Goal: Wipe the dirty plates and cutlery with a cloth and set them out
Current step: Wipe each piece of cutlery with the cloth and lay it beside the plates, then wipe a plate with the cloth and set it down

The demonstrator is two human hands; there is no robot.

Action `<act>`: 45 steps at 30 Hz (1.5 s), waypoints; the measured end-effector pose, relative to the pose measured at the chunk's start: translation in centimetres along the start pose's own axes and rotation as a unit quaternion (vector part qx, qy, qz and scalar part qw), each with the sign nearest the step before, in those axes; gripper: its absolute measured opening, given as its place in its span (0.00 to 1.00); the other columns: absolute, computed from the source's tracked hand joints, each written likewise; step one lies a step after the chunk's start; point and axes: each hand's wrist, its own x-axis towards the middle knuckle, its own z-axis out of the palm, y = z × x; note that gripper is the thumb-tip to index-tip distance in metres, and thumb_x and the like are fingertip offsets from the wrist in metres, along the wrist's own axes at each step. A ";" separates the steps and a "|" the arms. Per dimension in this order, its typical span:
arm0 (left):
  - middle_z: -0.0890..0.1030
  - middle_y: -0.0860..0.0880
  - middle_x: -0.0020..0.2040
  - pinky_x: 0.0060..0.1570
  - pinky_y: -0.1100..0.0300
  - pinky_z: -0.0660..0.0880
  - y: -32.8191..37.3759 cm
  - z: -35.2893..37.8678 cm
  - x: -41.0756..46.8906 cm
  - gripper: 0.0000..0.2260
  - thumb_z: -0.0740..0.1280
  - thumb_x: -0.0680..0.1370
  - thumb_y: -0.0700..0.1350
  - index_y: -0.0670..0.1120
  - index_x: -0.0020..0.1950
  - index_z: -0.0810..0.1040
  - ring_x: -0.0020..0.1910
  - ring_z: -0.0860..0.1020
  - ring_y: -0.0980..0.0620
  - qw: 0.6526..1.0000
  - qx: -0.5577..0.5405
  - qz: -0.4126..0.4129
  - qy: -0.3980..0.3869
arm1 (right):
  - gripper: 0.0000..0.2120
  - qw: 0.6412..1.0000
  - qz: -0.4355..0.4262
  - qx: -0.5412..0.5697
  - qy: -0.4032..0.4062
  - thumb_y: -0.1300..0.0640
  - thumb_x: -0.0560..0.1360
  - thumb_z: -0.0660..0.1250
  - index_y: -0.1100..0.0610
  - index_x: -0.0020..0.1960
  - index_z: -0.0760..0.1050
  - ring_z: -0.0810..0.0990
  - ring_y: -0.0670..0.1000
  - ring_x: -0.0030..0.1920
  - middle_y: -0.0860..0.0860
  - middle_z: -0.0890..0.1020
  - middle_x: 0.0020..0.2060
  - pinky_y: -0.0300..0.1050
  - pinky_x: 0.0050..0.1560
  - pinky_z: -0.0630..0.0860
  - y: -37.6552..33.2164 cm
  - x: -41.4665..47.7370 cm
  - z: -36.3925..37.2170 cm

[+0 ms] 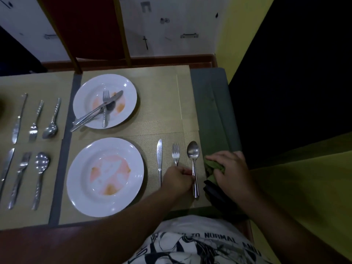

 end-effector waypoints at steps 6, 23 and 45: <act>0.85 0.46 0.41 0.50 0.52 0.80 0.0 -0.4 -1.0 0.12 0.65 0.79 0.43 0.48 0.38 0.83 0.42 0.83 0.49 1.000 -0.010 -0.012 0.007 | 0.22 1.000 -0.021 -0.009 0.001 0.69 0.67 0.69 0.51 0.58 0.82 0.64 0.46 0.52 0.46 0.81 0.51 0.33 0.49 0.59 -0.3 0.1 0.4; 0.86 0.41 0.50 0.47 0.56 0.80 -4.6 -16.5 -6.3 0.10 0.67 0.80 0.44 0.39 0.55 0.84 0.53 0.84 0.44 0.932 -0.336 -0.083 0.111 | 0.22 0.984 -0.138 0.060 -0.099 0.69 0.68 0.67 0.47 0.54 0.82 0.66 0.46 0.53 0.41 0.79 0.50 0.38 0.61 0.58 -12.7 1.0 5.0; 0.85 0.43 0.51 0.43 0.48 0.83 -13.7 -30.3 -1.7 0.13 0.60 0.82 0.39 0.51 0.60 0.81 0.47 0.85 0.45 0.972 -0.229 0.021 0.047 | 0.37 0.965 -0.145 -0.129 -0.177 0.48 0.71 0.68 0.51 0.77 0.58 0.57 0.56 0.75 0.51 0.64 0.74 0.52 0.75 0.55 -22.9 3.8 19.5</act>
